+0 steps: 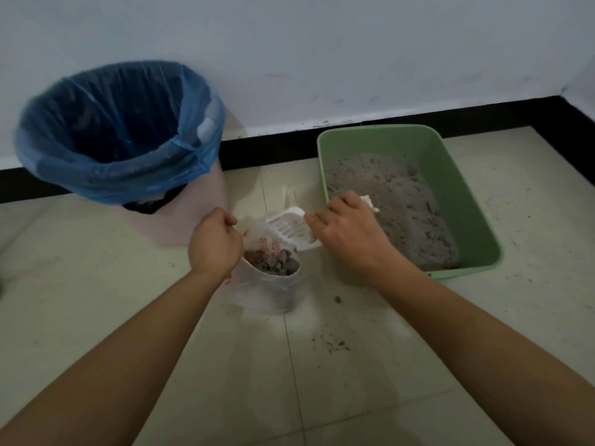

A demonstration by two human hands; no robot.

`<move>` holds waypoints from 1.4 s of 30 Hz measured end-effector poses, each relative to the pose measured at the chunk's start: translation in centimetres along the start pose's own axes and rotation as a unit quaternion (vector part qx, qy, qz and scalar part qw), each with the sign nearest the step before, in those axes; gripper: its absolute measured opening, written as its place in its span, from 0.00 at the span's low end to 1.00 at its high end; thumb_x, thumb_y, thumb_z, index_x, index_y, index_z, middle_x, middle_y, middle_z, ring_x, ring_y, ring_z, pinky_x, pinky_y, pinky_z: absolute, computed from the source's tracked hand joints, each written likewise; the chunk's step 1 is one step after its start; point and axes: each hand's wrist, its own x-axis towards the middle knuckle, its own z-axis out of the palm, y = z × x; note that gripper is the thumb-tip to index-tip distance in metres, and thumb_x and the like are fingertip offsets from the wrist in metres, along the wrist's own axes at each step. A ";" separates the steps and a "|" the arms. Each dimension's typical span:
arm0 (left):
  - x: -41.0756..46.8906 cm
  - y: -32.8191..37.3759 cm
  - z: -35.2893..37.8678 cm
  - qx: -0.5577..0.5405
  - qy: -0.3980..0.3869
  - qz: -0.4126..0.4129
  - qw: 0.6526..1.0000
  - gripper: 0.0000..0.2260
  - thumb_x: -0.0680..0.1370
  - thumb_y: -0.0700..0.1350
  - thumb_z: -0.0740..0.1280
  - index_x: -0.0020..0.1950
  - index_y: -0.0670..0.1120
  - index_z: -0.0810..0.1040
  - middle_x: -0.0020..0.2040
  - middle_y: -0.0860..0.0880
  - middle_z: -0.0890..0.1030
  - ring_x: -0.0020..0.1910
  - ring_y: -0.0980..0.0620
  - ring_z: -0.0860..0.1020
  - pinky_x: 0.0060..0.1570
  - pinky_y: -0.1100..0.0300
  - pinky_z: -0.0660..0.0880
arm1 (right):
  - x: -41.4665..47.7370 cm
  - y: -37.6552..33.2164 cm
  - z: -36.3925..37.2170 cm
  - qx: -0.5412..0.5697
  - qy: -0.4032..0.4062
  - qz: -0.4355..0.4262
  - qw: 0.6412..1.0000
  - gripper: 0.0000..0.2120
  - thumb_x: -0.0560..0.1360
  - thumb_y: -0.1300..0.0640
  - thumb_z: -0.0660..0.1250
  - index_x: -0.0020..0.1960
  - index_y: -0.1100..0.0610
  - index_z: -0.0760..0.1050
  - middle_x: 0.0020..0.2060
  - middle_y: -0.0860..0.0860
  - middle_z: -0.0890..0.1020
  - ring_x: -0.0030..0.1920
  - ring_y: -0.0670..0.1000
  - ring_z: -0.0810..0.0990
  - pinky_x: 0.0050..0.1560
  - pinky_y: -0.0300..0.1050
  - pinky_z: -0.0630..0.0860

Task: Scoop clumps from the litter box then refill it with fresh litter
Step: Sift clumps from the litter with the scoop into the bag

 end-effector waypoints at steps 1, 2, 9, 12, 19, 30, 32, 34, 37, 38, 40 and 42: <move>0.0 0.2 0.1 0.001 0.003 0.007 1.000 0.11 0.77 0.37 0.59 0.54 0.45 0.78 0.54 0.45 0.81 0.48 0.45 0.78 0.42 0.58 0.71 | 0.0 0.4 0.0 0.012 0.017 0.023 1.000 0.19 0.70 0.58 0.73 0.61 0.56 0.80 0.44 0.51 0.86 0.44 0.55 0.81 0.50 0.49 0.67; -0.1 0.4 0.3 0.006 0.005 0.016 1.000 0.11 0.77 0.38 0.60 0.54 0.46 0.78 0.53 0.45 0.81 0.49 0.44 0.78 0.44 0.57 0.71 | -0.1 0.7 -0.2 0.031 0.028 0.053 0.998 0.17 0.71 0.56 0.72 0.60 0.55 0.80 0.43 0.51 0.86 0.43 0.55 0.80 0.49 0.50 0.66; -0.5 4.9 2.9 0.049 0.057 0.151 0.986 0.13 0.76 0.43 0.62 0.59 0.45 0.76 0.57 0.44 0.76 0.59 0.42 0.71 0.59 0.47 0.66 | -2.1 5.5 -2.3 0.236 -0.051 0.346 0.907 0.18 0.81 0.41 0.57 0.56 0.51 0.79 0.37 0.50 0.81 0.35 0.52 0.78 0.36 0.45 0.77; -0.9 7.2 5.5 0.009 0.007 0.157 0.988 0.15 0.76 0.44 0.62 0.62 0.45 0.74 0.61 0.43 0.74 0.61 0.41 0.70 0.61 0.46 0.67 | -4.4 9.0 -1.8 0.227 -0.120 0.433 0.864 0.19 0.80 0.41 0.60 0.53 0.56 0.79 0.35 0.51 0.77 0.32 0.50 0.74 0.29 0.42 0.66; -2.6 11.7 10.2 0.026 -0.098 0.168 0.981 0.28 0.77 0.46 0.63 0.74 0.40 0.61 0.74 0.39 0.60 0.73 0.39 0.59 0.68 0.44 0.60 | -9.8 13.7 -2.9 0.171 -0.308 0.528 0.773 0.13 0.79 0.58 0.64 0.61 0.64 0.76 0.58 0.61 0.80 0.57 0.61 0.79 0.47 0.47 0.72; -1.4 14.1 14.3 0.112 -0.143 0.227 0.957 0.32 0.80 0.47 0.59 0.79 0.40 0.47 0.79 0.39 0.42 0.78 0.41 0.43 0.77 0.46 0.46 | -9.7 12.1 -0.5 0.135 -0.416 0.498 0.749 0.03 0.76 0.61 0.65 0.45 0.59 0.71 0.43 0.55 0.75 0.42 0.55 0.75 0.39 0.44 0.71; -0.8 14.0 14.5 0.110 -0.141 0.222 0.959 0.32 0.80 0.45 0.58 0.79 0.38 0.46 0.79 0.38 0.42 0.78 0.40 0.42 0.77 0.47 0.45 | -9.6 12.1 0.6 0.139 -0.408 0.503 0.749 0.03 0.77 0.62 0.65 0.45 0.61 0.73 0.42 0.55 0.75 0.42 0.55 0.75 0.38 0.43 0.71; 0.0 13.8 14.5 0.103 -0.141 0.211 0.962 0.32 0.80 0.44 0.57 0.78 0.37 0.44 0.79 0.37 0.42 0.78 0.40 0.43 0.77 0.49 0.44 | -9.6 12.2 1.9 0.155 -0.377 0.518 0.752 0.03 0.77 0.62 0.64 0.47 0.62 0.74 0.40 0.56 0.75 0.43 0.56 0.77 0.37 0.44 0.71; 1.0 13.9 14.9 0.095 -0.144 0.197 0.965 0.32 0.81 0.43 0.56 0.78 0.36 0.42 0.79 0.37 0.41 0.78 0.40 0.42 0.76 0.51 0.42 | -9.5 12.3 4.2 0.195 -0.320 0.548 0.748 0.10 0.80 0.61 0.61 0.57 0.63 0.77 0.46 0.58 0.80 0.49 0.59 0.79 0.37 0.43 0.69; 1.2 14.0 15.0 0.091 -0.144 0.193 0.966 0.32 0.81 0.43 0.55 0.78 0.36 0.41 0.79 0.37 0.41 0.78 0.40 0.41 0.76 0.52 0.42 | -9.3 12.5 5.0 0.213 -0.301 0.559 0.742 0.11 0.81 0.61 0.60 0.59 0.64 0.77 0.49 0.59 0.81 0.49 0.59 0.79 0.39 0.44 0.69; 1.3 13.9 15.4 0.082 -0.141 0.186 0.969 0.31 0.81 0.42 0.55 0.78 0.36 0.41 0.79 0.37 0.40 0.78 0.41 0.41 0.76 0.53 0.41 | -8.7 13.1 6.6 0.226 -0.285 0.558 0.746 0.12 0.82 0.61 0.59 0.59 0.64 0.77 0.47 0.58 0.79 0.44 0.57 0.76 0.40 0.45 0.69; 1.4 13.6 15.8 0.070 -0.135 0.181 0.972 0.30 0.81 0.41 0.54 0.78 0.36 0.41 0.79 0.38 0.40 0.78 0.42 0.40 0.76 0.53 0.40 | -7.8 13.8 8.3 0.222 -0.292 0.529 0.765 0.13 0.81 0.63 0.59 0.62 0.62 0.76 0.44 0.57 0.76 0.42 0.56 0.73 0.40 0.44 0.68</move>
